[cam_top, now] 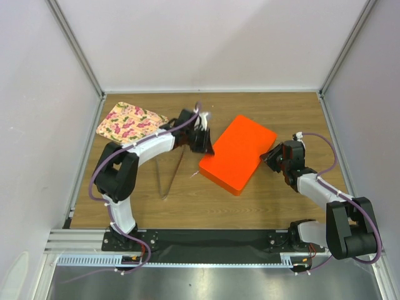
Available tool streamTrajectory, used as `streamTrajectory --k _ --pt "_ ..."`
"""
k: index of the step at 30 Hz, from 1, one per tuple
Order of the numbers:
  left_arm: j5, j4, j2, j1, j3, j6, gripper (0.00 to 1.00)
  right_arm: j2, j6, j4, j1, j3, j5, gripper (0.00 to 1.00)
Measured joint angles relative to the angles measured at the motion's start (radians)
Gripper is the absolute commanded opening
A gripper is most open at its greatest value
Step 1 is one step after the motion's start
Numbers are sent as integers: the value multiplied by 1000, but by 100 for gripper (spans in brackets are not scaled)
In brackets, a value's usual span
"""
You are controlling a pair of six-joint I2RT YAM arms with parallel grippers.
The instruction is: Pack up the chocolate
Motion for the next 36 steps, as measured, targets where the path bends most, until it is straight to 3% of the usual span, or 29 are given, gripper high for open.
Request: streamTrajectory --k 5,10,14,17,20,21,22,23,24,28,36 --pt "53 105 -8 -6 -144 -49 15 0 -6 -7 1 3 -1 28" --pt "40 109 -11 -8 -143 -52 17 -5 -15 -45 0 19 -4 33" --pt "-4 54 -11 -10 -101 -42 17 -42 -48 -183 -14 65 -6 44" --pt "-23 37 -11 -10 -80 -33 17 -72 -81 -280 -42 122 -13 46" --pt "-32 34 -9 -10 -79 -27 17 -97 -121 -341 -78 192 -40 36" --pt "-32 34 -7 -10 -79 -27 17 -103 -135 -348 -88 213 -55 23" --pt "-32 34 -5 -10 -79 -27 17 -107 -149 -341 -95 230 -76 16" --pt "-32 34 -1 -10 -79 -27 17 -107 -155 -319 -98 243 -108 4" --pt "-32 34 1 -10 -79 -27 17 -100 -160 -290 -100 257 -143 0" --pt "-33 36 2 -10 -79 -27 17 47 -158 -113 -104 354 -314 0" --pt "-32 55 3 -10 -90 -30 16 576 -3 377 -126 513 -616 0"
